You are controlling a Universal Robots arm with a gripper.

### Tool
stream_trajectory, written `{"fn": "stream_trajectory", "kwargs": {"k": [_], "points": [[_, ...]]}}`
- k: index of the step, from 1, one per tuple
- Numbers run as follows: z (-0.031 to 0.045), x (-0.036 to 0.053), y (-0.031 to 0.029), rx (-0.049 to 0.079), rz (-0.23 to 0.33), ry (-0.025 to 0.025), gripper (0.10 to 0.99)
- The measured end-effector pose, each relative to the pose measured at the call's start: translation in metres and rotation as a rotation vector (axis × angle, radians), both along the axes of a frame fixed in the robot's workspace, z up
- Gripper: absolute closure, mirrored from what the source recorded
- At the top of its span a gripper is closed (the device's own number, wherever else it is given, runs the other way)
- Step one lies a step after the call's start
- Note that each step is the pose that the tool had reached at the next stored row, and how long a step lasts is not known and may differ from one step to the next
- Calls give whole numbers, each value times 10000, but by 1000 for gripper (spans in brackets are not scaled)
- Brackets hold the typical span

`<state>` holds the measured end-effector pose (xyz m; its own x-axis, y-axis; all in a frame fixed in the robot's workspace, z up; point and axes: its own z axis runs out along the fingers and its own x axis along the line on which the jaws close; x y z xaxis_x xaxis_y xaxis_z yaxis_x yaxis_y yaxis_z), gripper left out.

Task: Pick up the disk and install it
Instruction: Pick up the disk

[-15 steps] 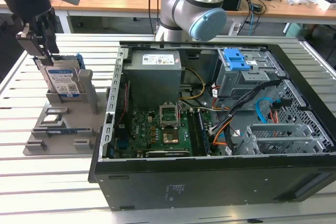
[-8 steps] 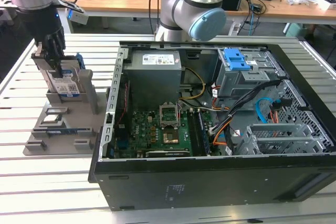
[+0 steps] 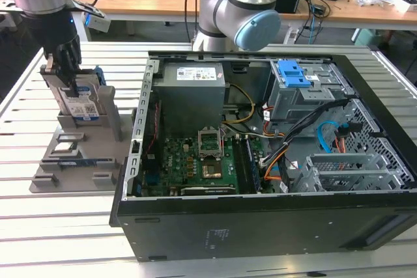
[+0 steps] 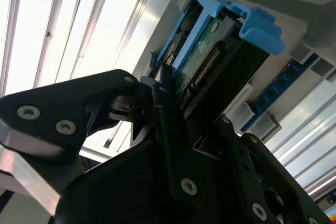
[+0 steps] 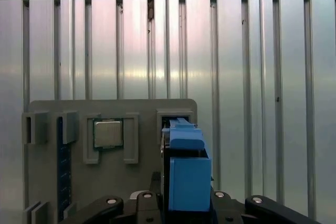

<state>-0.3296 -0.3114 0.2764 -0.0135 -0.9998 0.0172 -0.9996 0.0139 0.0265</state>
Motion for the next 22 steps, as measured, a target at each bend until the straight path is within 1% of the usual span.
{"fn": "stream_trajectory", "kwargs": {"k": [2, 3, 5, 6, 22], "points": [[9, 0, 0, -10, 1, -5, 725], [34, 1, 0, -7, 2, -12, 725], [95, 0, -1, -12, 2, -1, 725], [106, 1, -1, -12, 2, -1, 725], [114, 1, 0, -37, 2, 1, 729]]}}
